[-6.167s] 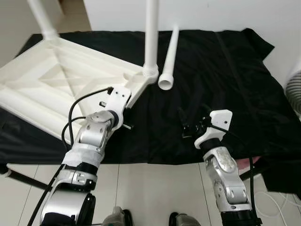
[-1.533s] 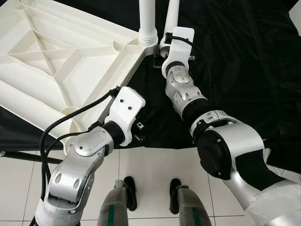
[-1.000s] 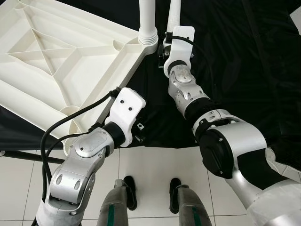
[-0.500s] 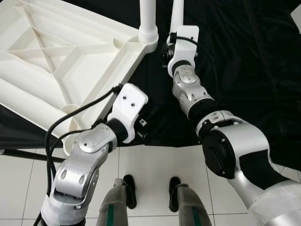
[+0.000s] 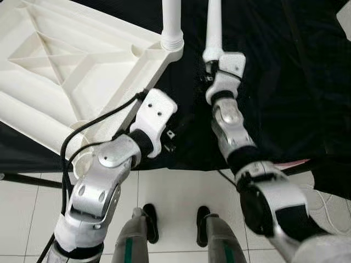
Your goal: Building children table
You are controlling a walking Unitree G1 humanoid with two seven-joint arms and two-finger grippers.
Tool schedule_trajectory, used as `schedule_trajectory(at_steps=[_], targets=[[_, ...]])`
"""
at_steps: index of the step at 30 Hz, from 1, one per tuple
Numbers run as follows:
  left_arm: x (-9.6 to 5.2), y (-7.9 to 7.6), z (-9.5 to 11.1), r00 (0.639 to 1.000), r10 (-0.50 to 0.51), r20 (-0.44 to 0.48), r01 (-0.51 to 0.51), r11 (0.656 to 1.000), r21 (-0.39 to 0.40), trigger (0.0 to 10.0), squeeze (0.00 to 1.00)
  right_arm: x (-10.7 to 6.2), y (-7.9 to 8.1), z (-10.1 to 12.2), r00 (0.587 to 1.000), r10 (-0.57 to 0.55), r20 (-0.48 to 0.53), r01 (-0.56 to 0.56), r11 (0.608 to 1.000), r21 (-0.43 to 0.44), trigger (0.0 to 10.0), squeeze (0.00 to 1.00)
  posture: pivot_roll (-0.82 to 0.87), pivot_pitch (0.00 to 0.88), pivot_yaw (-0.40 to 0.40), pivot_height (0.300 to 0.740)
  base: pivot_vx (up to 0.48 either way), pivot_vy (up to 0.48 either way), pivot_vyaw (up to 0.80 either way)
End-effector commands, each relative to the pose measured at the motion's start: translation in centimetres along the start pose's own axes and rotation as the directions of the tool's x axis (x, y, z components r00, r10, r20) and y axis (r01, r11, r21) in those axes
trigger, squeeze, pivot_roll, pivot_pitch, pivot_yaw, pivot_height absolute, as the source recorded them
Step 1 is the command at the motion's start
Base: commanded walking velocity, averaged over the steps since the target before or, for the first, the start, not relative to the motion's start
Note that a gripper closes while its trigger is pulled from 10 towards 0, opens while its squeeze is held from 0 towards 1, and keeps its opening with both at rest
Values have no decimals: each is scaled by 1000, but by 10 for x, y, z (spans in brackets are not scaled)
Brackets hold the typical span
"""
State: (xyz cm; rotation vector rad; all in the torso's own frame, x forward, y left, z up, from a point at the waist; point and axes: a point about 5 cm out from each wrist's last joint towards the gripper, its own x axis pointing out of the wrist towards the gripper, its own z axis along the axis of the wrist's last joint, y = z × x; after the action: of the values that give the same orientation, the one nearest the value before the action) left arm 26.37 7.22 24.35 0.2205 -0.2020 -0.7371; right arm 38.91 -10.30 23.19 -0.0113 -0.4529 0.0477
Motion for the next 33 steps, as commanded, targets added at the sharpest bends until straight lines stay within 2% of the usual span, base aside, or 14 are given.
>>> schedule_trajectory(at_steps=[1, 6, 8, 10, 11, 12, 13, 14, 22, 23, 24, 25, 33], targets=[[-1, 3, -3, 999, 44, -3, -44, 999, -2, 10000, 0, -12, -7, -13, 999, -12, -49, 12, 1000, -1, 10000, 0, 26, 280, 56, 740, 0, 0, 0], [1, 3, -3, 999, 36, 3, -36, 999, 12, 10000, 0, -28, -18, -20, 996, -23, -82, 23, 1000, -4, 10000, 0, 19, 264, 51, 740, 0, 0, 0], [3, 3, -2, 999, 30, 12, -30, 999, 19, 10000, 0, -40, -25, -21, 995, -27, -93, 25, 999, -20, 10000, 0, 12, 267, 53, 740, 0, 0, 0], [3, 3, -2, 999, 30, 12, -30, 999, 19, 10000, 0, -40, -25, -21, 995, -27, -93, 25, 999, -20, 10000, 0, 12, 267, 53, 740, 0, 0, 0], [3, 4, -2, 999, 29, 16, -29, 999, 23, 10000, 0, -47, -28, -20, 995, -28, -98, 27, 999, -19, 10000, 0, 9, 264, 55, 740, 0, 0, 0], [3, 4, -2, 999, 29, 16, -29, 999, 23, 10000, 0, -47, -28, -20, 995, -28, -98, 27, 999, -19, 10000, 0, 9, 264, 55, 740, 0, 0, 0], [3, 5, -2, 999, 29, 18, -29, 999, 24, 10000, 0, -52, -29, -19, 995, -23, -100, 22, 1000, -14, 10000, 31, 7, 257, 55, 740, 0, 0, 0], [4, 5, -2, 999, 27, 22, -27, 999, 26, 10000, 0, -56, -29, -17, 995, -12, -104, 13, 1000, 8, 10000, 1000, 7, 253, 56, 740, 0, 0, 0], [6, 6, -2, 999, 24, 28, -25, 999, 30, 10000, 0, -57, -30, -9, 994, 0, -113, 3, 1000, 26, 10000, 1000, 14, 243, 51, 740, 0, 0, 0], [6, 6, -2, 999, 23, 29, -23, 999, 31, 10000, 0, -55, -29, -7, 993, 3, -115, 0, 1000, 28, 10000, 90, 14, 243, 51, 740, 0, 0, 0], [6, 6, -2, 999, 23, 29, -23, 999, 31, 10000, 0, -55, -29, -7, 993, 3, -115, 0, 1000, 28, 10000, 90, 14, 243, 51, 740, 0, 0, 0], [6, 5, -2, 999, 20, 30, -21, 999, 33, 10000, 0, -53, -29, -5, 993, 10, -117, -6, 999, 31, 10000, 0, 16, 232, 47, 740, 0, 0, 0], [7, 5, -3, 999, 23, 38, -25, 999, 37, 10000, 0, -46, -31, 6, 993, 11, -116, -6, 999, 47, 10000, 0, 14, 216, 42, 740, 0, 0, 0]])
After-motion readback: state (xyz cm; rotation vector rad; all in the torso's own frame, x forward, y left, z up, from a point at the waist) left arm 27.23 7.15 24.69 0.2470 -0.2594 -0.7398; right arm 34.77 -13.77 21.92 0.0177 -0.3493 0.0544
